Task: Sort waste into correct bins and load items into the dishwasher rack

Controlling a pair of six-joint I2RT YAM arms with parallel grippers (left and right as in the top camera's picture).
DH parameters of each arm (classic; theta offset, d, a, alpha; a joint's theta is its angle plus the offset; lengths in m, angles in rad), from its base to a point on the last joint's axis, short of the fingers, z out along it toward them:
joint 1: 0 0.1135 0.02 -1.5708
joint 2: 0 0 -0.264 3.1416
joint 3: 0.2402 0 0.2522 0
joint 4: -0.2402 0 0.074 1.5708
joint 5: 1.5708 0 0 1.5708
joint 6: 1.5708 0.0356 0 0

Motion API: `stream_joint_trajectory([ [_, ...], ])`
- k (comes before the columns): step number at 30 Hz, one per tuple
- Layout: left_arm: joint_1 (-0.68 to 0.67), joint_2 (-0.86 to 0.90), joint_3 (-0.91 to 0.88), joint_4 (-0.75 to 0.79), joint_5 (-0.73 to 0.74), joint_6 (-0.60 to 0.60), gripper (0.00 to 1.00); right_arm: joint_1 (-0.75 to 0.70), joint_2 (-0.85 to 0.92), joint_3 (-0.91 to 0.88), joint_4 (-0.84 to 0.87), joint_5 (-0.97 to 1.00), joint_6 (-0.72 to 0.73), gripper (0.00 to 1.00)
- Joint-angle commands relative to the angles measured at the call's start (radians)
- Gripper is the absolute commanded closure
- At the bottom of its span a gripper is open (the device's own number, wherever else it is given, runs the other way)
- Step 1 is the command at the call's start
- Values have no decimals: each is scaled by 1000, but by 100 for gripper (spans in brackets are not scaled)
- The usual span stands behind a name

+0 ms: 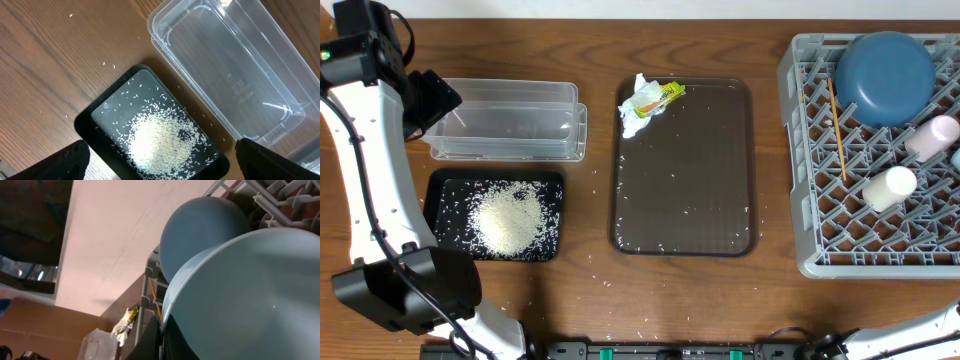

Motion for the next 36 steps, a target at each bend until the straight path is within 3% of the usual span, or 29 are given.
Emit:
stream_joint_trajectory([
  [1, 3, -2, 5, -3, -13, 9, 4, 5, 7, -5, -8, -44, -13, 99],
  [9, 3, -2, 5, -3, -13, 9, 4, 9, 14, -10, -23, -39, -13, 99],
  [19, 3, -2, 5, -3, -13, 9, 4, -8, 13, -23, -58, 137, -8, 97],
  [30, 3, -2, 5, -3, -13, 9, 4, -115, -82, -22, -67, 306, 230, 69],
  [32, 3, -2, 5, -3, -13, 9, 4, -139, -111, -22, -69, 306, 285, 58],
  [34, 3, -2, 5, -3, -13, 9, 4, -158, -142, -22, -69, 311, 327, 36],
  [36, 3, -2, 5, -3, -13, 9, 4, -177, -177, -22, -69, 316, 354, 25],
])
